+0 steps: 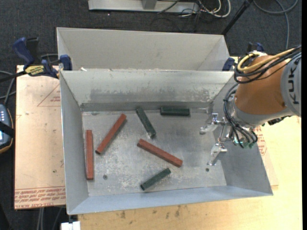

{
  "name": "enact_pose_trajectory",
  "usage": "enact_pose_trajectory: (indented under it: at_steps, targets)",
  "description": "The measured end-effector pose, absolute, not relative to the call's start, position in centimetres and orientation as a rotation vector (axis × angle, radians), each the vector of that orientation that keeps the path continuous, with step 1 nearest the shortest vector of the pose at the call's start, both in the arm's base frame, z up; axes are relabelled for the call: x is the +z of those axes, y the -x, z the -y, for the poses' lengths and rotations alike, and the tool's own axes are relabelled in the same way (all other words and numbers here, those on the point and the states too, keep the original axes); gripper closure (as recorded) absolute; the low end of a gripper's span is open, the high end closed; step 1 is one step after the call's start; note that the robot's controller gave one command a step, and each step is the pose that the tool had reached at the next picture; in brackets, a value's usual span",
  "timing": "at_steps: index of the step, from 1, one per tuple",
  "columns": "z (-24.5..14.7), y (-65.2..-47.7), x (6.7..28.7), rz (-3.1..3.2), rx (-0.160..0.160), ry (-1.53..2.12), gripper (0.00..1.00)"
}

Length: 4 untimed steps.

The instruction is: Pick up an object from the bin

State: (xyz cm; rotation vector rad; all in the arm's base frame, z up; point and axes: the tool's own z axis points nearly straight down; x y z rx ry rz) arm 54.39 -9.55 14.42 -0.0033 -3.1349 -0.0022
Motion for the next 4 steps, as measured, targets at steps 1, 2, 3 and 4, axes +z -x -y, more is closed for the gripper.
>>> enact_pose_trajectory:
  at_steps: [1,2,3,4]
  targets:
    - [9.5,-54.6,14.8,3.142,-0.001,0.000,0.00]
    - [7.4,-54.0,12.9,3.147,0.005,-0.091,0.00]
    - [2.5,-54.4,7.8,3.158,0.000,0.061,1.00]
    - [2.5,-54.4,7.8,3.158,0.000,0.060,1.00]
